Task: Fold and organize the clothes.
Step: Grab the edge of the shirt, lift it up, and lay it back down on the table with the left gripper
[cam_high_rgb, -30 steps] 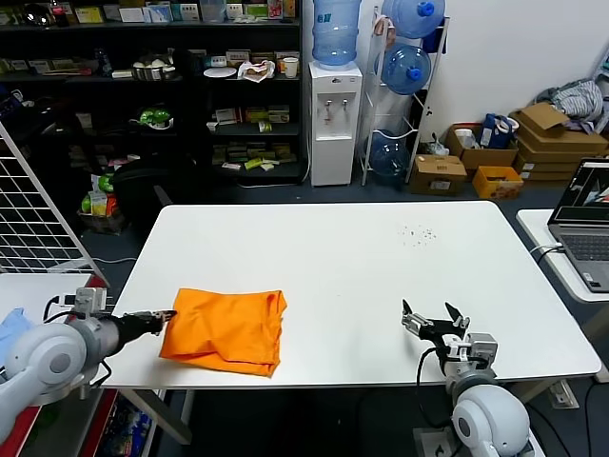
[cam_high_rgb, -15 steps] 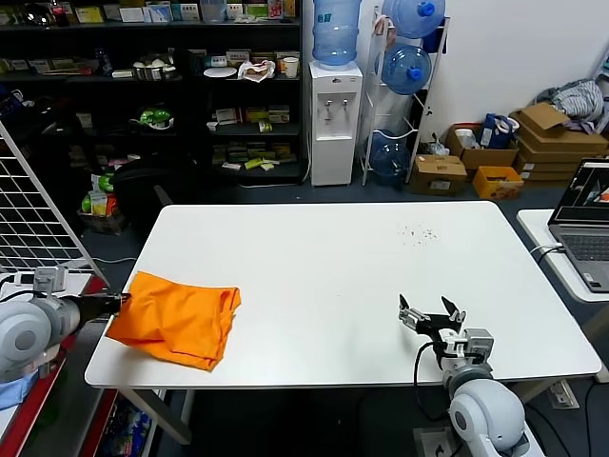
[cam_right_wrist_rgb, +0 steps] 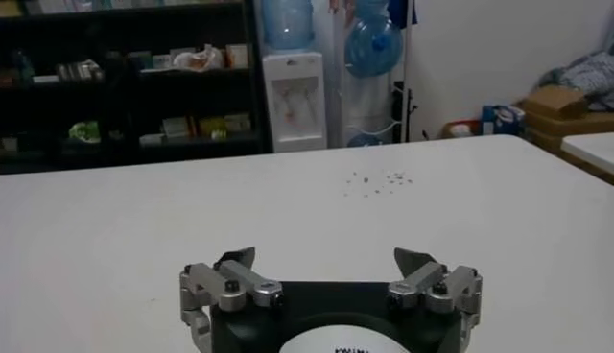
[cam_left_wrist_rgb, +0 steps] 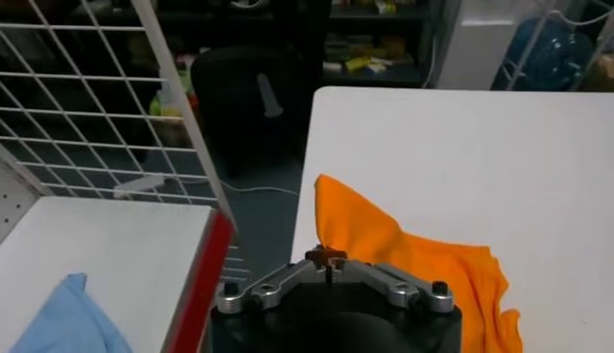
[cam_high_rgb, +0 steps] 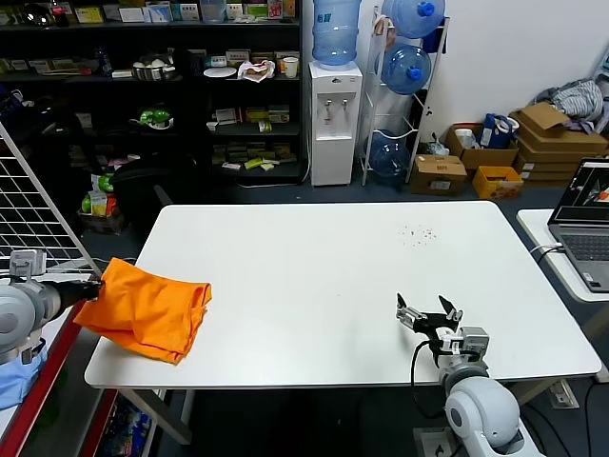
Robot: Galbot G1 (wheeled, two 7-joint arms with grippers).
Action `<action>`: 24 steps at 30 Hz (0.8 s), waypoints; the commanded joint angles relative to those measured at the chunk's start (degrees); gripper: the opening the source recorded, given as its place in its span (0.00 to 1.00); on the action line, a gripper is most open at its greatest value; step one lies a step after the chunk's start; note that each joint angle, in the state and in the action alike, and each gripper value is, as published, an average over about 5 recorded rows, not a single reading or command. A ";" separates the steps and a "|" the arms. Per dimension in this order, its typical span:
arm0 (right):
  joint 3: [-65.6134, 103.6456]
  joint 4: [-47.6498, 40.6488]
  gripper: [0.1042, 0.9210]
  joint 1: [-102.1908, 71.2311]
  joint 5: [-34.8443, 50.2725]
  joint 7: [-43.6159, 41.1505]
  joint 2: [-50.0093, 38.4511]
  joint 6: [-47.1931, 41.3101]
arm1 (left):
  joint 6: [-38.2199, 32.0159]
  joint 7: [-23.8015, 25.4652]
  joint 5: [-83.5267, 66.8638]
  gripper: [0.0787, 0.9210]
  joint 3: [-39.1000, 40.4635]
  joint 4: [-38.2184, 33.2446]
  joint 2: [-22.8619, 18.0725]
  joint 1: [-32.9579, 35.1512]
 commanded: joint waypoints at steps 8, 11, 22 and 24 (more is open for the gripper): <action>0.37 0.51 1.00 -0.61 -0.74 0.56 0.86 -0.35 | -4.66 -9.68 -4.00 0.02 1.52 -8.51 -7.88 -0.78; 1.04 1.39 1.00 -1.48 -1.15 0.94 1.26 -0.65 | -6.76 -9.65 -4.40 0.02 6.93 -15.54 -12.56 -3.88; 6.66 6.44 1.00 -9.65 -4.68 1.62 4.11 -0.94 | -8.78 -15.32 -9.36 0.02 42.70 -10.36 -39.24 -34.55; 7.52 6.96 1.00 -10.59 -5.14 1.64 4.73 -0.83 | -8.73 -15.92 -8.53 0.02 45.40 -3.48 -46.04 -38.28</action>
